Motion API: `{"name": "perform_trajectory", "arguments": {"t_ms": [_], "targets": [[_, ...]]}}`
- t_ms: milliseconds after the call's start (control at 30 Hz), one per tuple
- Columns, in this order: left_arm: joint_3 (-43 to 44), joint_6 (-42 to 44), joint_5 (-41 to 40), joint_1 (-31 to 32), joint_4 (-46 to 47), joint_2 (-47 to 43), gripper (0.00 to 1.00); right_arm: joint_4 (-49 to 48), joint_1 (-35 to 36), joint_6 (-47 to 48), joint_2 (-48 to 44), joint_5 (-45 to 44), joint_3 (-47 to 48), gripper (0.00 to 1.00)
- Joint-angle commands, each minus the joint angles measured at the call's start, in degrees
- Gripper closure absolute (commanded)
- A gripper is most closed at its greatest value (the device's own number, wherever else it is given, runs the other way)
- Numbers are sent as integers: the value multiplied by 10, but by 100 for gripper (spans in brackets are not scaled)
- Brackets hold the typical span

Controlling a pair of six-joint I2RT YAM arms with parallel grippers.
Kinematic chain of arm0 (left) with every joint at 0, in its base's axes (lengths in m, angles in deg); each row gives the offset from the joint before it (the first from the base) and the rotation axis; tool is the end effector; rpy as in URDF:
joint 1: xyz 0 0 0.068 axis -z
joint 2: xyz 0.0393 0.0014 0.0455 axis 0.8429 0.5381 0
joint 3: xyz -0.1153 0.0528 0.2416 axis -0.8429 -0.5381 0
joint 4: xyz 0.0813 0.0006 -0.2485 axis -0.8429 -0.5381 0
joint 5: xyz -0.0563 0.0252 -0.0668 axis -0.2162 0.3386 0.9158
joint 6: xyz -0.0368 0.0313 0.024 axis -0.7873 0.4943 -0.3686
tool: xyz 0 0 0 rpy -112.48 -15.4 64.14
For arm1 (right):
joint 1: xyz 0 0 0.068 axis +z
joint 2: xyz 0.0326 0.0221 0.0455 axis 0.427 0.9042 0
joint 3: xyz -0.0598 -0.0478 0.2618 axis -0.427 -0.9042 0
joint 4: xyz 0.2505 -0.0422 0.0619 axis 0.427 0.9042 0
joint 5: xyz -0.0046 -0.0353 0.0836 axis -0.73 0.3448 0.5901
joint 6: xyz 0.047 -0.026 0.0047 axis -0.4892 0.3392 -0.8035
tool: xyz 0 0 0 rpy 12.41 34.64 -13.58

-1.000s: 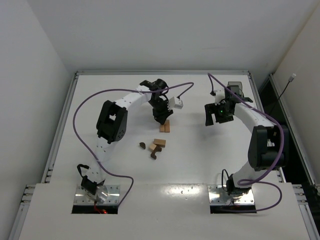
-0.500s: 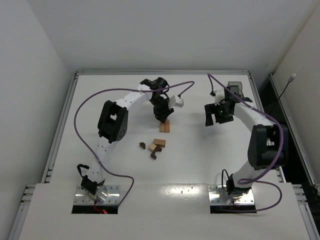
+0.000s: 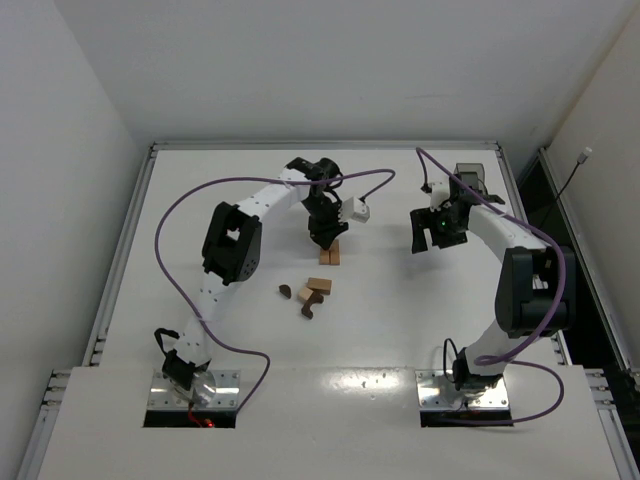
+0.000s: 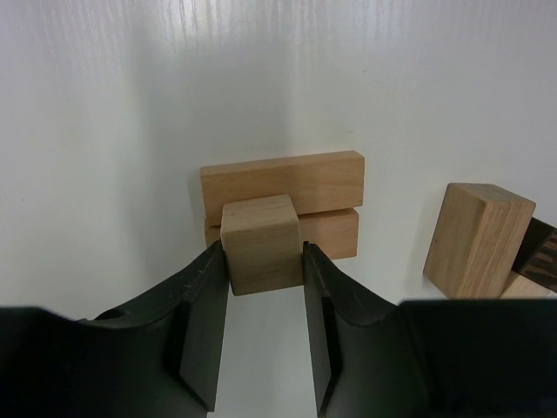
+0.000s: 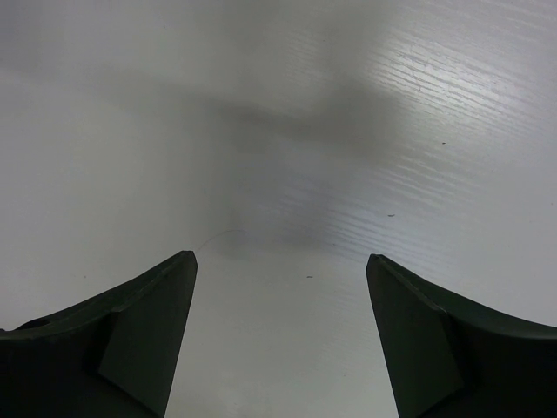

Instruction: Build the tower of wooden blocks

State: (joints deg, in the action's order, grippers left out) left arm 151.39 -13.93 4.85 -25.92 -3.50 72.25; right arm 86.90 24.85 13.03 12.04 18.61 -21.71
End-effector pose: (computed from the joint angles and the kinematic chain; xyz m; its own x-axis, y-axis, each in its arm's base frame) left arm 0.4061 -0.2689 0.1803 -0.1450 0.8755 -0.4609 0.9814 0.0679 -0.1797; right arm 0.3223 0.0057 0.1924 -0.9128 -0.0506 -0.4053 -0.1353 0.9737 0.1831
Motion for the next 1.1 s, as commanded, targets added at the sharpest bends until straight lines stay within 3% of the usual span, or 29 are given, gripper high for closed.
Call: {"name": "perform_trajectory", "arguments": {"t_ms": [0,33,100,233,467,767,1067], "targets": [[18,26,11,7,-21,7,100,-12,-3,-3,0,9,13,25],[18,26,5,7,-21,7,100,-12,-3,-3,0,9,13,25],[18,26,5,7,-21,7,87,-12,-3,-3,6,9,13,25],[18,15,-1,7,-9,7,40,-12,-3,-3,6,9,13,25],[1,-3,-1,7,24,-1,30,-12,-3,-3,6,9,13,25],[-21,-61,44,-20,71,-96,20,-42,-3,3,-47,47,-32,25],[12,-74,103,-66,-33,-186,8,-36,2,14,-67,58,-38,27]]}}
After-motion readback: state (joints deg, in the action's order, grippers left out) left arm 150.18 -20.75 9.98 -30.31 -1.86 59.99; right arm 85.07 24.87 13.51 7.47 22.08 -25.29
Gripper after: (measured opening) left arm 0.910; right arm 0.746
